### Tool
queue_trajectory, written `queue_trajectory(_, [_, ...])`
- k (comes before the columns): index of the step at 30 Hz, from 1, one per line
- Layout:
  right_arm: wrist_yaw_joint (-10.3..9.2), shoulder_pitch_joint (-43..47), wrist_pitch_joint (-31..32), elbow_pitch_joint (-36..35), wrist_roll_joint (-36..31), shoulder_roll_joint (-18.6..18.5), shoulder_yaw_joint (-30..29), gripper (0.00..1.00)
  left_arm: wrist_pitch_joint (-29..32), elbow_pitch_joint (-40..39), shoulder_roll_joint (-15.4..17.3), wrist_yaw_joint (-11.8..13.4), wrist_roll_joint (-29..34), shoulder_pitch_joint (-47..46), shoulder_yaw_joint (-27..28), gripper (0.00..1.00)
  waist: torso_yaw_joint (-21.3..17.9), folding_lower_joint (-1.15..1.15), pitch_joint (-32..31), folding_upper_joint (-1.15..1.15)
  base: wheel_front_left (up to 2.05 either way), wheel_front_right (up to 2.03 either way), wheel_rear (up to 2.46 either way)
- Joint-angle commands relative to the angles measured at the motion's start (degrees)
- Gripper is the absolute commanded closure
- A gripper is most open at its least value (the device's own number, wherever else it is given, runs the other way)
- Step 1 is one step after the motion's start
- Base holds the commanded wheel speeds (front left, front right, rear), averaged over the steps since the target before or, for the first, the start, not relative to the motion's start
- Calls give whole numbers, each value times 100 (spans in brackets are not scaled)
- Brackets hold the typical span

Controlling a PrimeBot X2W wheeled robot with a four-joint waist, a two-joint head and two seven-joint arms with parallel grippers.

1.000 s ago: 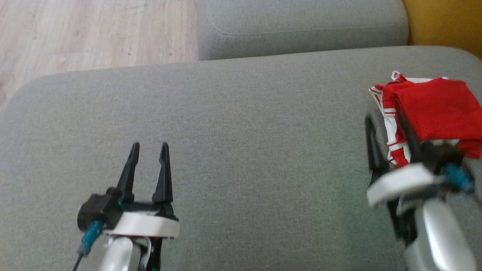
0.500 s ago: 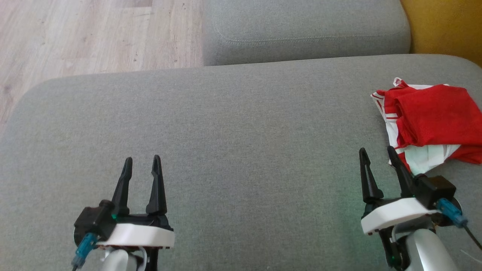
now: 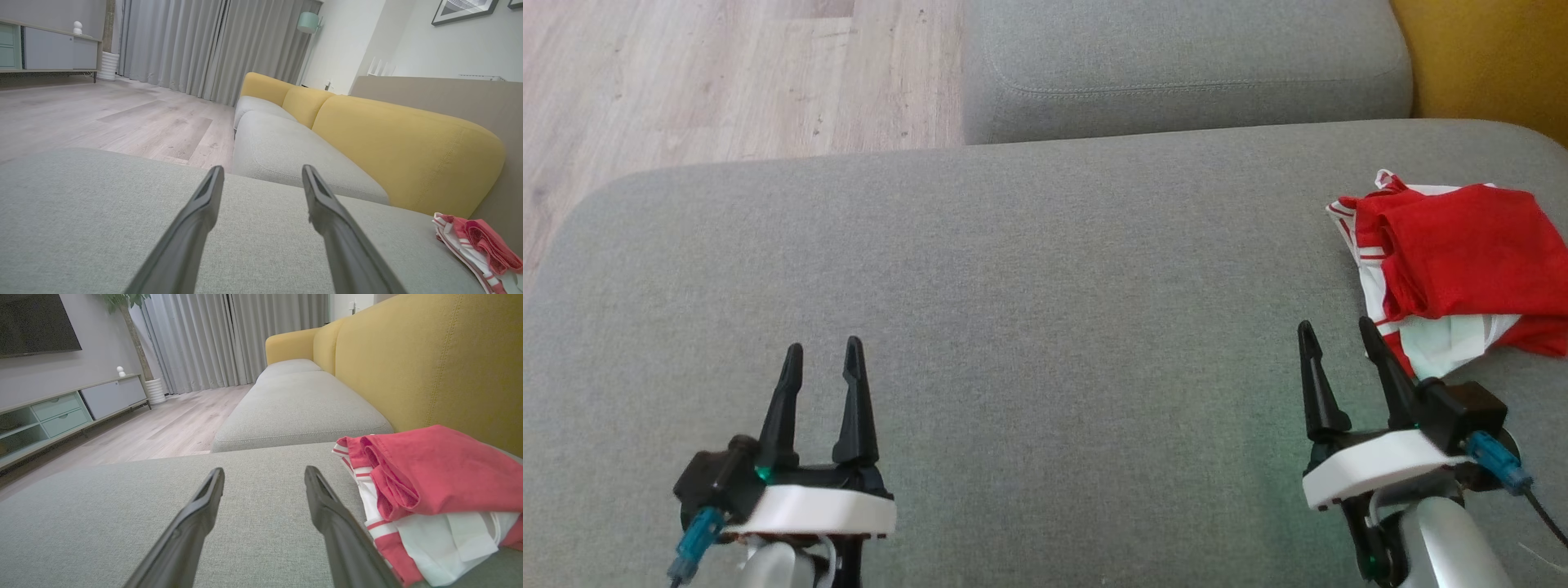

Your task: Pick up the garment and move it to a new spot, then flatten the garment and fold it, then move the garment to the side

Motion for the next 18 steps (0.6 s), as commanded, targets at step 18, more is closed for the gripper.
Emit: queue_trajectory(18, [-4, -289, -57, -172, 96, 7, 169, 0, -29, -116, 30, -22, -201, -154, 273, 0, 35, 0, 10, 0, 0, 0, 0])
